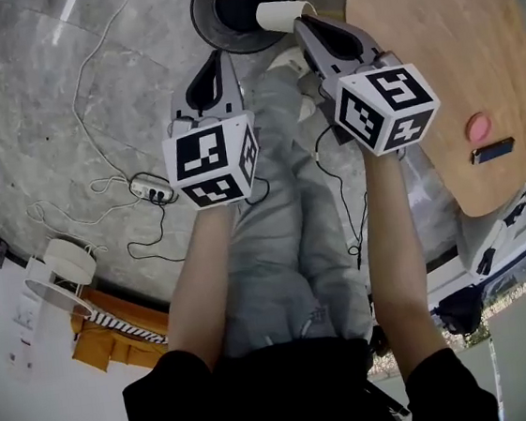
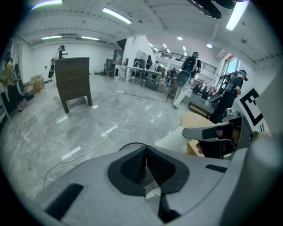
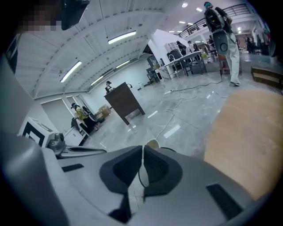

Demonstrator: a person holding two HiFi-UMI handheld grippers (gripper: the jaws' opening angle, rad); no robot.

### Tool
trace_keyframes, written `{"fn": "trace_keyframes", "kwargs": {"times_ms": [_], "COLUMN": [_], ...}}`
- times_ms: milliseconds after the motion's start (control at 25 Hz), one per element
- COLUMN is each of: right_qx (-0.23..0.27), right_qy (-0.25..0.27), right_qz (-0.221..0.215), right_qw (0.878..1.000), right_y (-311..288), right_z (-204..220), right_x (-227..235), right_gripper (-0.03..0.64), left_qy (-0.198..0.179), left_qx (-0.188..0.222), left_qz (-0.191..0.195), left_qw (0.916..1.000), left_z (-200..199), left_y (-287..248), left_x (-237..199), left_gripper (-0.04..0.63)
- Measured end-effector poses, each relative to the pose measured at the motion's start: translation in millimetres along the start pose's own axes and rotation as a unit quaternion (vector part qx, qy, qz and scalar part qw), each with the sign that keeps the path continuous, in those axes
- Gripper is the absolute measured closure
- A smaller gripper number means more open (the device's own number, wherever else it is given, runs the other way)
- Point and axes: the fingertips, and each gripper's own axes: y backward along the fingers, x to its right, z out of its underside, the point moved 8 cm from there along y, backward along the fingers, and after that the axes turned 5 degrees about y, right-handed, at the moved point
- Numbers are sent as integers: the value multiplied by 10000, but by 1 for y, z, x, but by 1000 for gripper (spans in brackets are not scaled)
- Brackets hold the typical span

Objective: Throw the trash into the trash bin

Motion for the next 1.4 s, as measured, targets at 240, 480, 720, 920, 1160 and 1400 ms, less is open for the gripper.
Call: {"fn": "trace_keyframes", "kwargs": {"times_ms": [240,480,720,920,1160,1400], "right_qx": [-517,-474,-5,477,1062,1447], "right_qy": [-91,-221,-970,-1157,-1514,-1932], "right_qz": [12,243,232,671,1375,2055], "right_qw": [9986,9983,9950,9899,9731,9484], "right_y": [-55,-43,10,62,116,173], "right_z": [14,29,47,60,79,111], "right_x": [-17,-20,-5,8,22,44], "right_gripper": [598,597,598,601,602,601], "left_qy": [300,260,-172,-616,-1252,-1815], "left_qx": [-84,-280,-362,-431,-521,-660], "left_qz": [-326,-245,156,571,1097,1719], "left_qw": [9990,9990,9991,9955,9847,9660], "left_z": [18,23,11,4,3,19], "left_y": [15,12,-5,-18,-26,-30], "left_x": [-36,-33,-3,40,94,166], "left_gripper": [583,583,583,583,583,583]}}
